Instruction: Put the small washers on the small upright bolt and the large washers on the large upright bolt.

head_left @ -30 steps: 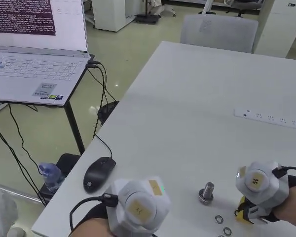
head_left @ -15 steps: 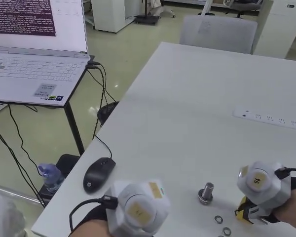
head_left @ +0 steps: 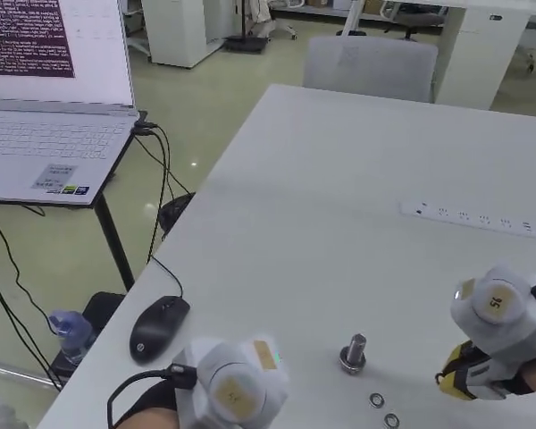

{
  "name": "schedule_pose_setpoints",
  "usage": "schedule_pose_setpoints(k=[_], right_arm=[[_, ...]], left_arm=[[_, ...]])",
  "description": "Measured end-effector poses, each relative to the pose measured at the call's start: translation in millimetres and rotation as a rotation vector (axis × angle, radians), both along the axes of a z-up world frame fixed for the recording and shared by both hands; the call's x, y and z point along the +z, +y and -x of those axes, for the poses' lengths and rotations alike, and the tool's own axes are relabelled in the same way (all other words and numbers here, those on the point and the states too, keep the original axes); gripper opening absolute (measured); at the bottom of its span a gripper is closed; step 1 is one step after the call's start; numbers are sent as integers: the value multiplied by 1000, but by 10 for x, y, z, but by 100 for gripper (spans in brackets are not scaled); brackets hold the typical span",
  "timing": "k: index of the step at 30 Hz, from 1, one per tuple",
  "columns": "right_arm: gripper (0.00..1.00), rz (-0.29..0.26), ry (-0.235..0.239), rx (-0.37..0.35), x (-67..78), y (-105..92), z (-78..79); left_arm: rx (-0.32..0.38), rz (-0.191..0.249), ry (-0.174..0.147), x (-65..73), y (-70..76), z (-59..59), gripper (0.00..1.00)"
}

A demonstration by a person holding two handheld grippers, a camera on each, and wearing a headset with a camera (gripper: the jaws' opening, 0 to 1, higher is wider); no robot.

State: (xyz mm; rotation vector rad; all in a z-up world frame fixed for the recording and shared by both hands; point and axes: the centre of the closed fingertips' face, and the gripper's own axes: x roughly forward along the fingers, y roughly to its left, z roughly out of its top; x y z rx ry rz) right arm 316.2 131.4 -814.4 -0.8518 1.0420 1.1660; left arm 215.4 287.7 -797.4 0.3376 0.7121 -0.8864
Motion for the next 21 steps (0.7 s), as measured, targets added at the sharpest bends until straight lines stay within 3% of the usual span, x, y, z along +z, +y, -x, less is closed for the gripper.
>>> schedule_pose_setpoints(k=[6,13,21], right_arm=[[13,9,-3,-26,98,-164,-56],[13,37,-20,-32,113,-321,-172],[13,38,-35,-28,73,-292,-293]], left_arm=[[2,-6,5,-16,-5,4,85],[10,-7,10,-21,-23,7,85],[22,-5,8,5,-44,-19,85]])
